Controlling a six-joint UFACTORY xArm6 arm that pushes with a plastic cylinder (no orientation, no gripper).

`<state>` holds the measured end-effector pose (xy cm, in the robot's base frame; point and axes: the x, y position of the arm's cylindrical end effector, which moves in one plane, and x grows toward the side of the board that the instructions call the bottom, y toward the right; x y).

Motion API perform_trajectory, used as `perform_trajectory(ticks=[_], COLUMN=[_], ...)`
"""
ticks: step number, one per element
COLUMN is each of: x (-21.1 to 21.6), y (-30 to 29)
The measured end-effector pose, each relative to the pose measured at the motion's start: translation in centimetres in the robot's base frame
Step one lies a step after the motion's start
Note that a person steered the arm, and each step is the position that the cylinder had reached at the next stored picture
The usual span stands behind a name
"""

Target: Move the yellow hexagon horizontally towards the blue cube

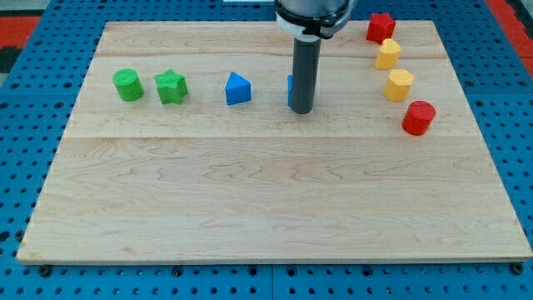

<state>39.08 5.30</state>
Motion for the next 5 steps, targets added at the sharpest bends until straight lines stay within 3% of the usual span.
perform_trajectory(ticks=[1, 4, 5], x=[1.9, 0.1, -1.6], y=[2.9, 19.2, 20.6])
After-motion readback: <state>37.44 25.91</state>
